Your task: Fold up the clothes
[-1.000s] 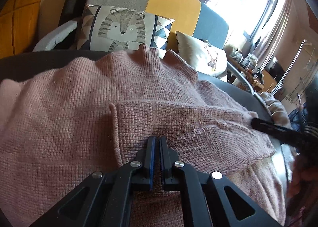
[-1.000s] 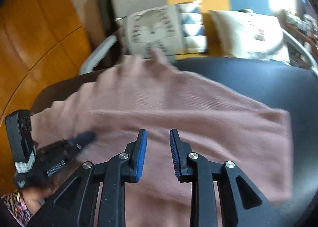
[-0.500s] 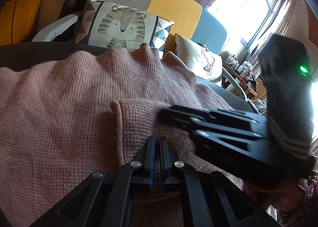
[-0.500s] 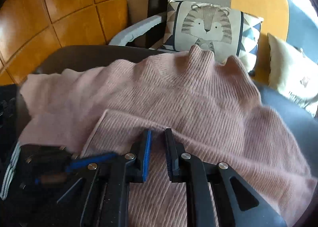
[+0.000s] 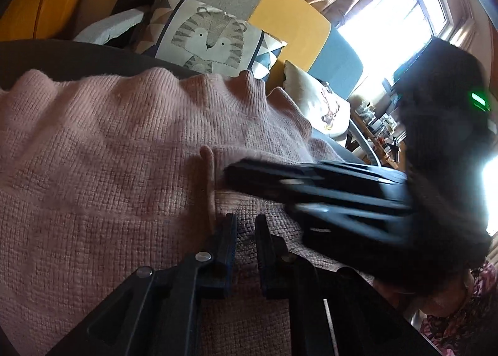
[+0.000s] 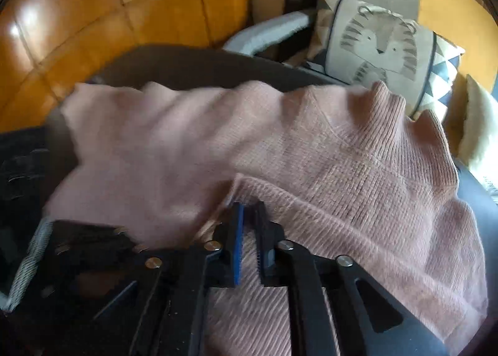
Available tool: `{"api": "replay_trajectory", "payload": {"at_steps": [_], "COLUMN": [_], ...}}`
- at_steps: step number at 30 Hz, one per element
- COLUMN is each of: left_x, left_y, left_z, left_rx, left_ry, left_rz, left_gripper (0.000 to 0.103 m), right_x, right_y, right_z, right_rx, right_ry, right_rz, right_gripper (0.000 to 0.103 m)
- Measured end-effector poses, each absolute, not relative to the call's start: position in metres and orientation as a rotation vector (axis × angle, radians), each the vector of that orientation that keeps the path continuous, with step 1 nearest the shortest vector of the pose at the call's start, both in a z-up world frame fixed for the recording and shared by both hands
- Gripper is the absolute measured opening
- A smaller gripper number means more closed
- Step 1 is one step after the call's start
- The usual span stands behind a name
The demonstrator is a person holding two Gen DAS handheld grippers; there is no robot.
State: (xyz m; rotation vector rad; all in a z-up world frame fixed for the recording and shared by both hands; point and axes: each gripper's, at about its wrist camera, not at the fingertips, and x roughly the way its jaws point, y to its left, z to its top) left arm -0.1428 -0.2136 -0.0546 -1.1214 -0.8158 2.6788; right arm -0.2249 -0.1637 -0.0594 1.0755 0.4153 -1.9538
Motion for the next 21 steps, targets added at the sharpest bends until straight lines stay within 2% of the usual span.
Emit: {"api": "replay_trajectory", "payload": {"at_steps": [4, 7, 12, 17, 21], "left_x": [-0.142, -0.141, -0.141, -0.140, -0.140], "left_y": [-0.212, -0.212, -0.214, -0.216, -0.217], "left_z": [-0.057, -0.059, -0.060, -0.061, -0.062], "left_rx": [-1.116, -1.111, -1.108, -1.107, -1.107], "left_ry": [-0.802, -0.796, -0.812, -0.821, -0.829], "left_rz": [2.689, 2.693, 2.687, 2.683, 2.681], "left_gripper": [0.011, 0.011, 0.011, 0.011, 0.011], "right_x": [-0.244, -0.240, -0.207, -0.175, -0.163], "right_y": [-0.161, -0.138, -0.089, -0.075, -0.037], "right_z": [-0.062, -0.044, -0.030, -0.055, -0.041], "right_rx": [1.103, 1.072, 1.113, 1.170, 1.131], "right_ry": [0.255, 0.099, 0.061, 0.184, 0.000], "right_rz": [-2.022, -2.034, -2.029, -2.039, -2.086], "right_gripper": [0.001, 0.006, 0.005, 0.005, 0.005]}}
